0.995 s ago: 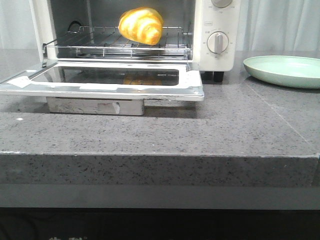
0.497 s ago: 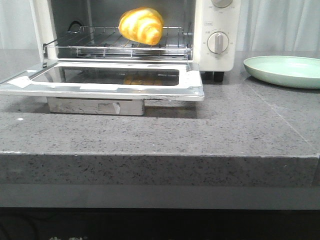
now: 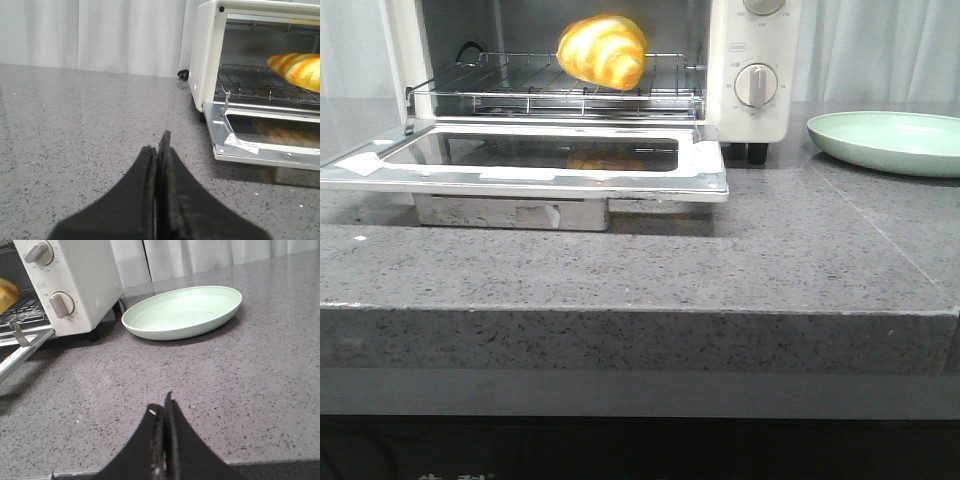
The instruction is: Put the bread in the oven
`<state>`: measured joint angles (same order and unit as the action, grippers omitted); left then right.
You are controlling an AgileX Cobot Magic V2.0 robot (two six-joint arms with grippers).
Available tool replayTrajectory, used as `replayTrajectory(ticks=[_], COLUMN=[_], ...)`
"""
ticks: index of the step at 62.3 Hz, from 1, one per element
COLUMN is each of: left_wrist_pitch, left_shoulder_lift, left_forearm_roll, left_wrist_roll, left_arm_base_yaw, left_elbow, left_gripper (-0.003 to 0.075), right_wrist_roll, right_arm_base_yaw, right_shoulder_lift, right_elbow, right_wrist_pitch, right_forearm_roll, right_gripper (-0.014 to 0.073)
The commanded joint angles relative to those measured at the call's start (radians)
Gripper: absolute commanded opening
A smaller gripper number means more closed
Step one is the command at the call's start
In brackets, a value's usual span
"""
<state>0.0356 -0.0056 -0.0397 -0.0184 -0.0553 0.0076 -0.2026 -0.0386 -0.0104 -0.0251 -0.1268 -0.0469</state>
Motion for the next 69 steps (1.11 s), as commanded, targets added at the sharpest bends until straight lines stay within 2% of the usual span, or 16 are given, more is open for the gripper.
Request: replayTrajectory(ticks=[1, 7, 16, 69], left_wrist_pitch=[-0.079, -0.079, -0.079, -0.079], left_shoulder_lift=[-0.022, -0.022, -0.022, -0.022], left_forearm_roll=[-0.009, -0.009, -0.009, -0.009], left_wrist_roll=[-0.001, -0.001, -0.001, -0.001], left_arm_base_yaw=[0.002, 0.002, 0.002, 0.002], left_elbow=[0.024, 0.024, 0.024, 0.024], left_gripper=[-0.0018, -0.0018, -0.0018, -0.0018], right_wrist_roll=[0.054, 0.137, 0.17, 0.17], right_arm_base_yaw=[0.007, 0.007, 0.007, 0.039], right_shoulder_lift=[-0.02, -0.02, -0.021, -0.02], right_elbow=[-0.004, -0.004, -0.004, -0.004], right_wrist_pitch=[0.095, 0.114, 0.159, 0.182], right_forearm_roll=[0.016, 0.016, 0.016, 0.015], right_gripper=[-0.0118, -0.0118, -0.0118, -0.0118])
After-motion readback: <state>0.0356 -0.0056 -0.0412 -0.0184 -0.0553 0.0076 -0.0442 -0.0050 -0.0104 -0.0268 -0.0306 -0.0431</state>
